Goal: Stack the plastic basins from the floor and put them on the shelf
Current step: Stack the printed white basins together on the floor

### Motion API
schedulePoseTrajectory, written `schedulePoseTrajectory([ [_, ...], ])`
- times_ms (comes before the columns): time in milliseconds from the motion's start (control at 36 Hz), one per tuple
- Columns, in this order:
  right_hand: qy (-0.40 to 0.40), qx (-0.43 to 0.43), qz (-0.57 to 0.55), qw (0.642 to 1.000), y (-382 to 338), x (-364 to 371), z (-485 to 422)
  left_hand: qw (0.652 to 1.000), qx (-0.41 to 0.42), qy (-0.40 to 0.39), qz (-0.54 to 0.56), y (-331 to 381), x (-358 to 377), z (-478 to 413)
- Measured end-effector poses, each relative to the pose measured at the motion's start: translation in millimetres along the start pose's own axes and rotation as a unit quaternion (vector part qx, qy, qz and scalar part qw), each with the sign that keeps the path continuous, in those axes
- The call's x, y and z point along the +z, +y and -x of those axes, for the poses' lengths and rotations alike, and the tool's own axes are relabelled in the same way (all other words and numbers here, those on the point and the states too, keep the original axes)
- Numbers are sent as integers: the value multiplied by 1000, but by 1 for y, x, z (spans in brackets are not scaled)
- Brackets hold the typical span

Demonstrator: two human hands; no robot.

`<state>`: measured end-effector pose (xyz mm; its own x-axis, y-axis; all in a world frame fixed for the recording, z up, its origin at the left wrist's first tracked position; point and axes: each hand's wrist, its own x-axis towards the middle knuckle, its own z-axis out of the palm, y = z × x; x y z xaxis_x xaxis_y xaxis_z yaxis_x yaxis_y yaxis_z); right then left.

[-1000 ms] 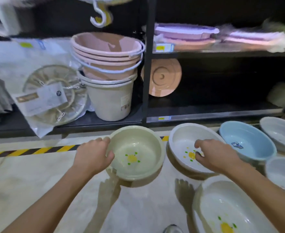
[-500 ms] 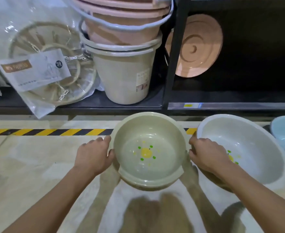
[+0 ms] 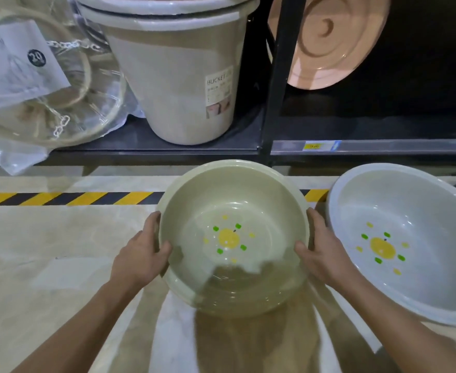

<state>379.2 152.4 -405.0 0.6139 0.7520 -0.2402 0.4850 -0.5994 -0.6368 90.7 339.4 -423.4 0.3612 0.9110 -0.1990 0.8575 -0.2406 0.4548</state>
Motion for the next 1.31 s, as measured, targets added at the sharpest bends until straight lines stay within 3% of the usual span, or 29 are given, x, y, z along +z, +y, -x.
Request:
schedulePoseTrajectory([
  [222,22,19,-75,997,6,6,-6,993,-18,41,106,4,2,3],
  [361,47,36,-112,992,1,-5,10,992,-18,61,112,15,-20,16],
  [528,87,25,-142,986,-5,-53,56,991,40,66,107,49,-60,49],
  [750,200,44,-100,974,14,-135,174,985,143,37,88,121,-88,110],
  [1112,359,213,-72,906,118,-220,401,936,337,-67,84,258,-16,243],
  [1306,365,264,-67,890,186,-199,446,925,362,-98,54,276,51,279],
])
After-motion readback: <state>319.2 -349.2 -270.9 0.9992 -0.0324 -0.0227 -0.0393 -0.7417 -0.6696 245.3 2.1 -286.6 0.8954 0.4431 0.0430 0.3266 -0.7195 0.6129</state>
